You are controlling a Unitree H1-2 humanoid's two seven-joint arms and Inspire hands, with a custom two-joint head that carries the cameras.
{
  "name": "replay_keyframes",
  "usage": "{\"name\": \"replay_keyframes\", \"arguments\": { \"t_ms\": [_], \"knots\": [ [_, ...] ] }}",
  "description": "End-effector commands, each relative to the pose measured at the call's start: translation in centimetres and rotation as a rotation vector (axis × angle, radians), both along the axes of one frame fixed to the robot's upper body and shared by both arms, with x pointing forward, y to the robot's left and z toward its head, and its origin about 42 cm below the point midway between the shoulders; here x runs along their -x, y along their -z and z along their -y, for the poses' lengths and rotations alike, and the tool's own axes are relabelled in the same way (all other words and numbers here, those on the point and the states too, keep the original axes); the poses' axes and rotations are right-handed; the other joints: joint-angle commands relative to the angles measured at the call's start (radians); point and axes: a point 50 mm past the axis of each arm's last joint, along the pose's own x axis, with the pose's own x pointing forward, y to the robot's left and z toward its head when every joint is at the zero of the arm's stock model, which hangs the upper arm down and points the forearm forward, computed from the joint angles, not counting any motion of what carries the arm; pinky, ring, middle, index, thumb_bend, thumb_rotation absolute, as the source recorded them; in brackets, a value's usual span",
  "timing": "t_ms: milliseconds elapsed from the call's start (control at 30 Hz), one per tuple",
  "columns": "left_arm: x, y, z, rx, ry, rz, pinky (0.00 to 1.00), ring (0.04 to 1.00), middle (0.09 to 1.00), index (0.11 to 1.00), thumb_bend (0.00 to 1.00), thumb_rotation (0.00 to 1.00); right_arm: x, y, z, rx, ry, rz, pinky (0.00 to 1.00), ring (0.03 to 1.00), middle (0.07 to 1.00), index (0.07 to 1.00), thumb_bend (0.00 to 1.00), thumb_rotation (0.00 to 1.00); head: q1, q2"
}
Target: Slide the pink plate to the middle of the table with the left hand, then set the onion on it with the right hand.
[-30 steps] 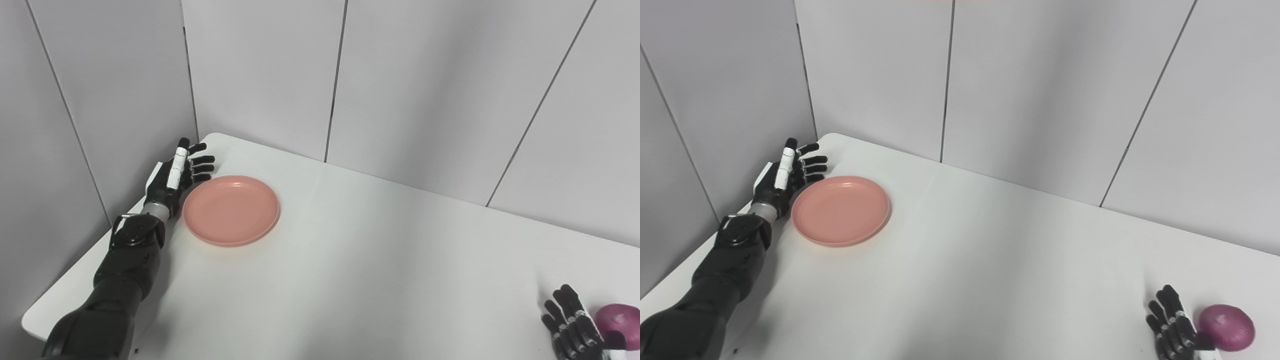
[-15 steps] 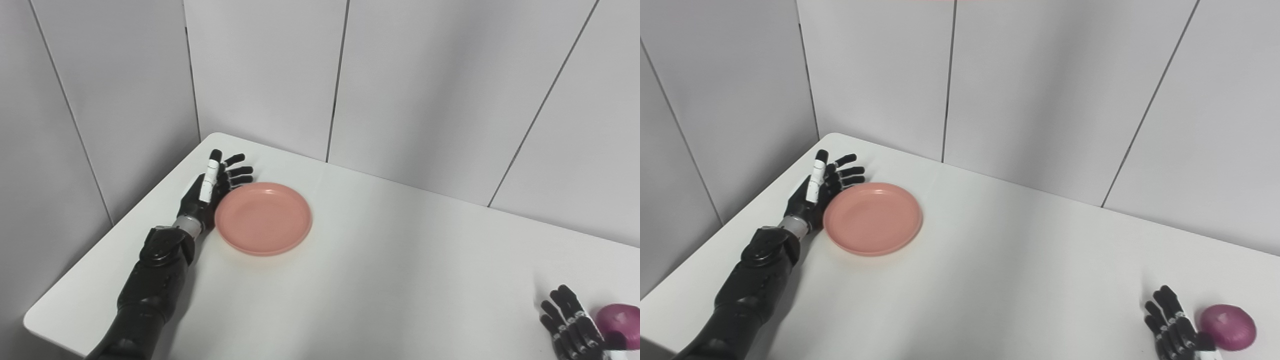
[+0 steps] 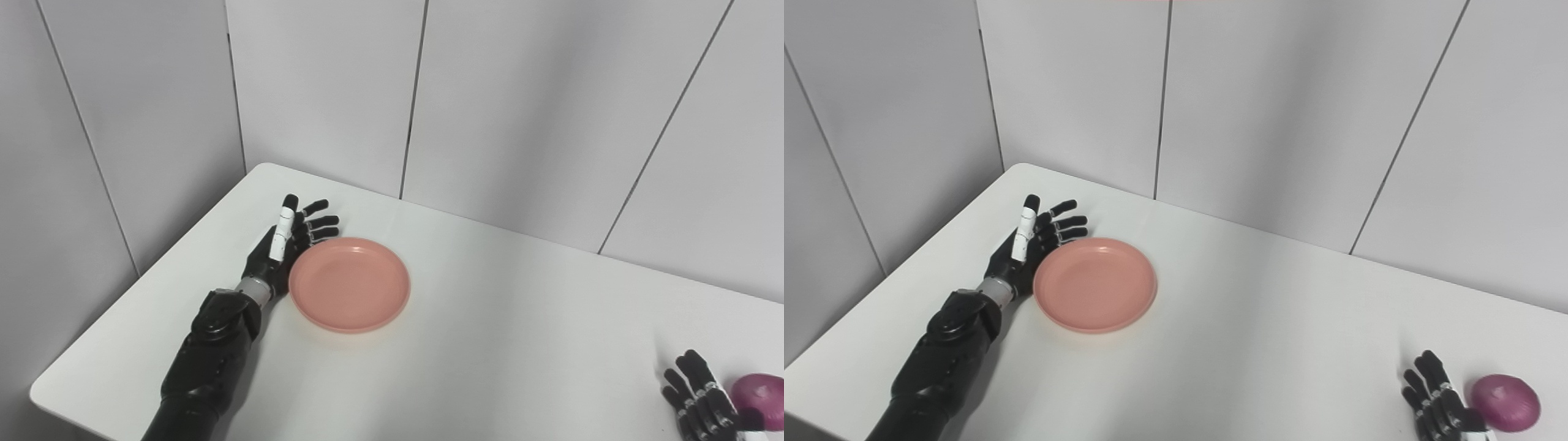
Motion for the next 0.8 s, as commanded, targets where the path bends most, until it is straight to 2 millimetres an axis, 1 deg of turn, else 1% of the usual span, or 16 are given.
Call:
{"name": "replay_keyframes", "arguments": {
  "t_ms": [0, 67, 100, 233, 267, 367, 500, 600, 667, 700, 767],
  "knots": [
    [-0.7, -1.7, 1.2, -0.018, 0.036, 0.038, 0.71, 0.747, 0.743, 0.795, 0.98, 1.0, 3.4, 4.5, -1.9, -0.092, 0.017, -0.162, 0.99, 0.978, 0.986, 0.982, 0.99, 0.95, -0.003, 0.002],
    [-0.6, -1.8, 2.1, -0.022, 0.059, 0.035, 0.7, 0.742, 0.736, 0.794, 0.98, 1.0, 3.5, 4.4, -2.0, -0.092, 0.016, -0.159, 1.0, 0.979, 0.988, 0.984, 0.98, 0.95, -0.008, 0.004],
    [-0.4, -1.9, 2.6, -0.021, 0.076, 0.035, 0.72, 0.751, 0.744, 0.805, 0.96, 1.0, 3.5, 4.4, -2.1, -0.09, 0.014, -0.157, 1.0, 0.986, 0.995, 0.99, 0.98, 0.96, -0.009, 0.005],
    [-0.2, -2.2, 4.7, -0.007, 0.127, 0.036, 0.75, 0.763, 0.752, 0.808, 0.94, 1.0, 3.4, 4.3, -2.5, -0.091, 0.009, -0.15, 1.0, 0.987, 0.995, 0.995, 0.95, 0.97, -0.02, 0.007],
    [-0.3, -2.1, 5.1, -0.001, 0.131, 0.035, 0.74, 0.755, 0.743, 0.805, 0.95, 1.0, 3.3, 4.2, -2.6, -0.095, 0.008, -0.149, 1.0, 0.986, 0.994, 0.992, 0.95, 0.96, -0.02, 0.007],
    [-0.6, -1.4, 6.7, 0.021, 0.135, 0.02, 0.72, 0.739, 0.727, 0.801, 0.96, 1.0, 3.3, 4.0, -3.1, -0.098, 0.009, -0.141, 1.0, 0.99, 0.997, 0.992, 0.95, 0.96, -0.034, 0.012],
    [-0.7, -0.4, 8.4, 0.034, 0.158, -0.005, 0.72, 0.742, 0.729, 0.802, 0.95, 1.0, 3.1, 3.9, -3.6, -0.112, 0.007, -0.133, 1.0, 1.0, 1.0, 0.999, 0.92, 0.96, -0.052, 0.017],
    [-0.5, 0.7, 9.9, 0.03, 0.189, -0.033, 0.73, 0.742, 0.73, 0.802, 0.95, 1.0, 3.0, 3.7, -4.2, -0.11, 0.006, -0.125, 1.0, 1.0, 1.0, 1.0, 0.92, 0.97, -0.078, 0.026],
    [-0.4, 1.2, 10.6, 0.023, 0.203, -0.045, 0.73, 0.738, 0.729, 0.801, 0.96, 1.0, 2.9, 3.6, -4.4, -0.113, 0.005, -0.121, 1.0, 1.0, 1.0, 1.0, 0.9, 0.97, -0.083, 0.028],
    [-0.3, 1.5, 11.1, 0.022, 0.21, -0.054, 0.73, 0.736, 0.727, 0.799, 0.95, 1.0, 2.9, 3.5, -4.6, -0.114, 0.005, -0.115, 1.0, 1.0, 1.0, 1.0, 0.89, 0.98, -0.104, 0.036],
    [0.0, 2.0, 12.1, 0.026, 0.22, -0.072, 0.74, 0.744, 0.734, 0.798, 0.94, 1.0, 2.9, 3.2, -5.1, -0.113, 0.002, -0.105, 1.0, 1.0, 1.0, 1.0, 0.85, 1.0, -0.123, 0.044]
  ]
}}
